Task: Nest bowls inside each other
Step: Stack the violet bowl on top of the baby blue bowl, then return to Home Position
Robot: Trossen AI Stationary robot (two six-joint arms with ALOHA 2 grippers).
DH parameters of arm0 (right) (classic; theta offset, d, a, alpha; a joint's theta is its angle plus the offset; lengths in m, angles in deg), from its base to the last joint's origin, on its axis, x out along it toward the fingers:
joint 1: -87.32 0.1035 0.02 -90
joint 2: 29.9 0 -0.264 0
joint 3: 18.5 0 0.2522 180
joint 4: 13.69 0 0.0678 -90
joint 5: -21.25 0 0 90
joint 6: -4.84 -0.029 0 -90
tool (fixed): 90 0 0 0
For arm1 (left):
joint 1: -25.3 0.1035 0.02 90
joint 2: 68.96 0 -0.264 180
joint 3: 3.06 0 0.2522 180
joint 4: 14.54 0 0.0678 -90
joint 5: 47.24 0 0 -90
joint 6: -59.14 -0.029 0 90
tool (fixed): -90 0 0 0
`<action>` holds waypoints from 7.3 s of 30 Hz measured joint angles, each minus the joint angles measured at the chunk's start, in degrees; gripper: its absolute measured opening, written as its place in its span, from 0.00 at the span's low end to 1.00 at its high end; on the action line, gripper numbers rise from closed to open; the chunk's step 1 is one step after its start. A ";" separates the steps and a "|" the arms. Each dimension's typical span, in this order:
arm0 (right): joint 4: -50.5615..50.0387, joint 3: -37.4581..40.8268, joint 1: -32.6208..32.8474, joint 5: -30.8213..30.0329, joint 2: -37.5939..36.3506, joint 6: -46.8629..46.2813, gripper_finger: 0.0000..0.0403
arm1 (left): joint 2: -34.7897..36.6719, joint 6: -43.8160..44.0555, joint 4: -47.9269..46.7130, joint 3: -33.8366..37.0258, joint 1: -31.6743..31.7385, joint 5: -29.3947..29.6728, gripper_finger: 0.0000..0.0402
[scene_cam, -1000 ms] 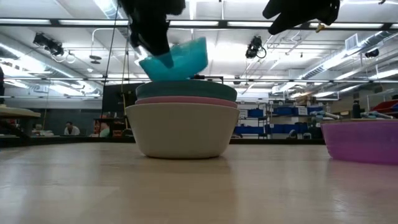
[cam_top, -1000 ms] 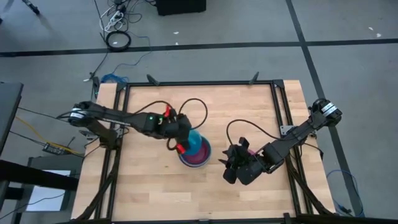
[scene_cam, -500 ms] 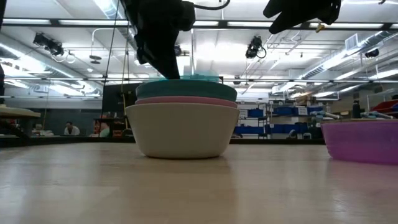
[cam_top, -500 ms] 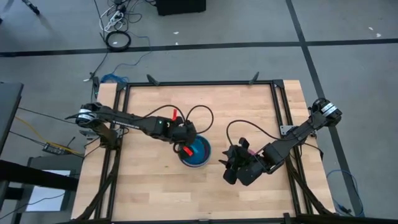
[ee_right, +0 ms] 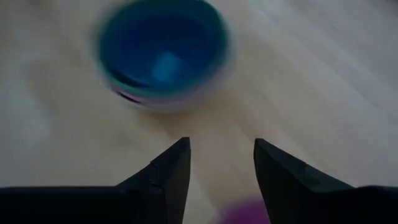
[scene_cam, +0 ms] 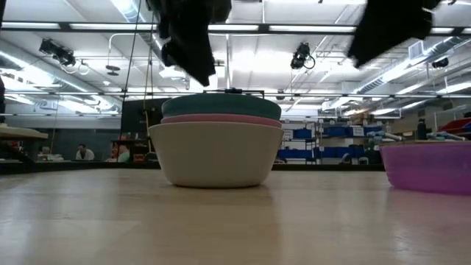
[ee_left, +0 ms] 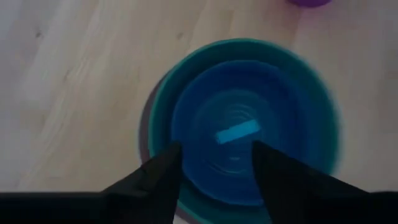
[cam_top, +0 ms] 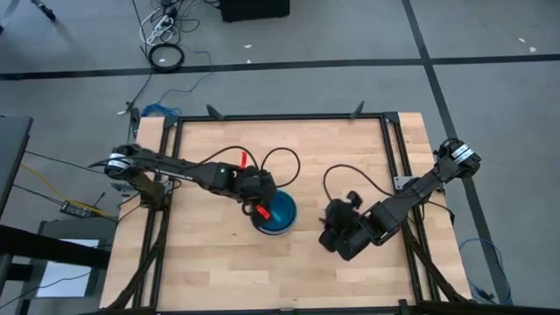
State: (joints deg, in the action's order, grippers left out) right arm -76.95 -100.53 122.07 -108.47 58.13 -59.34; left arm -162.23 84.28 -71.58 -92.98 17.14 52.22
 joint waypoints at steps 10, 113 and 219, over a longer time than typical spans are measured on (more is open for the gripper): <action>-26.14 0.41 1.67 13.05 0.00 -26.01 0.40 | 0.76 -2.24 -8.08 -8.84 -5.20 4.65 0.50; 46.05 5.35 -26.16 23.31 7.82 30.35 0.33 | 5.97 -7.02 -24.76 -29.96 -15.18 25.23 0.50; 74.52 67.76 -29.81 28.39 -72.83 69.10 0.33 | 81.43 -25.00 59.39 75.69 5.63 -3.85 0.51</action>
State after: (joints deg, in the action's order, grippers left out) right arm -2.43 -32.77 92.26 -80.08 -14.70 9.76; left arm -80.79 59.28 -12.19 -17.29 22.77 48.37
